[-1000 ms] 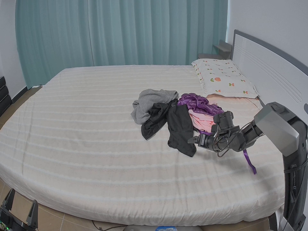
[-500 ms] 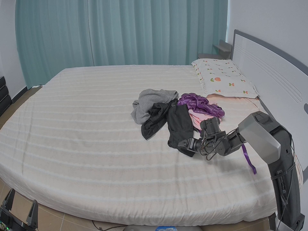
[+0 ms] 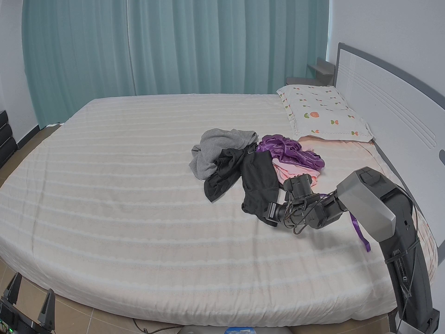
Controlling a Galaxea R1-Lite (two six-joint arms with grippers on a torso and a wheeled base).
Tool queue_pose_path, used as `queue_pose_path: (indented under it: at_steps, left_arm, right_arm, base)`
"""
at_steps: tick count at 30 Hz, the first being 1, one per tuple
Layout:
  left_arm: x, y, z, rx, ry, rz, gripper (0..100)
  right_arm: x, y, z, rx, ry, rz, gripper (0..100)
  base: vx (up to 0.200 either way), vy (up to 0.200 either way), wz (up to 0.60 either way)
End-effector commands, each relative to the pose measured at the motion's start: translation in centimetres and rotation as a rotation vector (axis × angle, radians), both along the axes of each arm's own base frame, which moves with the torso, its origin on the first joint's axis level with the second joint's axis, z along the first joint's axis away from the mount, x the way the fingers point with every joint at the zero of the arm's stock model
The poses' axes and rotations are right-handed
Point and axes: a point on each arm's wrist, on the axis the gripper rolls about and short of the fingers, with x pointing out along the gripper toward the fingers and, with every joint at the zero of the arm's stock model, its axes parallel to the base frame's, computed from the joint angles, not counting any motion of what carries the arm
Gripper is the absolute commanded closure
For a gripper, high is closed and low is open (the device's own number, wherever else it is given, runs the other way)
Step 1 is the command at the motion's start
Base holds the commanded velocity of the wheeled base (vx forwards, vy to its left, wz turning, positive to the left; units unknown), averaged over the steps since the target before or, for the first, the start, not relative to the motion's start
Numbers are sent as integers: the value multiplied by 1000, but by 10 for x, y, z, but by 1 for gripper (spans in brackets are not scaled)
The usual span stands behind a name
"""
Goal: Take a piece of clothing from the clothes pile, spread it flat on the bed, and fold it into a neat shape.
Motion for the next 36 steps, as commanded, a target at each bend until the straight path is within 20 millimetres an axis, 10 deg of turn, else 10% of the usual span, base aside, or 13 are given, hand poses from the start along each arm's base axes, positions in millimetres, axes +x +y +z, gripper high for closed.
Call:
queue_pose_path:
  at_steps: [1,11,36]
  left_arm:
    - [0,0,-5,-1,1,2,0]
    - [0,0,-5,-1,1,2,0]
    - [0,0,-5,-1,1,1,0]
  right_arm:
    - [0,0,3,18,2,-15,100]
    - [-22,-18,44,126,36,-58,100]
    - [-180,-41,185,355,-376,74,100]
  base:
    - [0,0,0]
    - [0,0,0]
    - [0,0,0]
